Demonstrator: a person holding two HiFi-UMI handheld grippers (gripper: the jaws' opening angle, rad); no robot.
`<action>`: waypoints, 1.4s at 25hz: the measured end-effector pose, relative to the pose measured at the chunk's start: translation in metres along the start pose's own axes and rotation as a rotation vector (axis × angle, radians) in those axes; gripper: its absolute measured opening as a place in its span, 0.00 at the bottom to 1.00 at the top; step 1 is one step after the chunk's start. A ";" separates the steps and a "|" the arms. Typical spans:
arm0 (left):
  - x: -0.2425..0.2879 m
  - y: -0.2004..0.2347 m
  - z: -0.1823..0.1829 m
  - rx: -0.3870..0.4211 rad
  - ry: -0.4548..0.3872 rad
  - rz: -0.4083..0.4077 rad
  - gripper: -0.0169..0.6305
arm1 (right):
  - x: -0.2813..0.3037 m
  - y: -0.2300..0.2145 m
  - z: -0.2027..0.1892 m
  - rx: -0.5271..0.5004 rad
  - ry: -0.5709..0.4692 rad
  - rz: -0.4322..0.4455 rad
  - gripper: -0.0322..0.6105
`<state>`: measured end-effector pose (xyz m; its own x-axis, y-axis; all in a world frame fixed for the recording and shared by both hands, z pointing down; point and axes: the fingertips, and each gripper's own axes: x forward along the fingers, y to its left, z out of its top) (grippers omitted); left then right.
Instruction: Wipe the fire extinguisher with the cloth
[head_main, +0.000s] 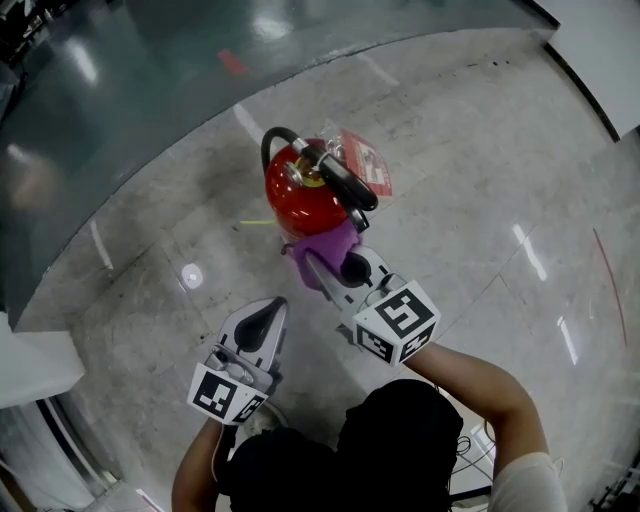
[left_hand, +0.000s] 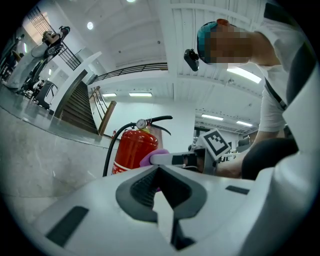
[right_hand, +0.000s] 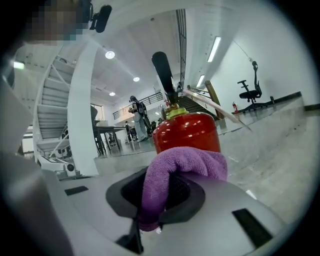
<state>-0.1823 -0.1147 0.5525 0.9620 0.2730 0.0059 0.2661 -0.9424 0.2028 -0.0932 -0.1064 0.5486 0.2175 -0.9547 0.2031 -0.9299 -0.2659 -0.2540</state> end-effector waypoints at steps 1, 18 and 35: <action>0.000 -0.001 0.001 -0.001 -0.002 0.000 0.03 | -0.001 0.001 0.003 -0.003 -0.003 0.004 0.14; 0.007 0.005 0.002 -0.023 0.021 0.082 0.03 | -0.023 0.016 0.003 -0.072 -0.081 0.040 0.14; 0.037 -0.037 0.062 -0.122 0.251 0.183 0.03 | -0.091 -0.016 0.029 0.139 0.094 -0.101 0.14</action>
<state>-0.1533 -0.0815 0.4848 0.9441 0.1548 0.2912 0.0665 -0.9543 0.2915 -0.0898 -0.0197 0.5065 0.2732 -0.9072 0.3200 -0.8533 -0.3821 -0.3547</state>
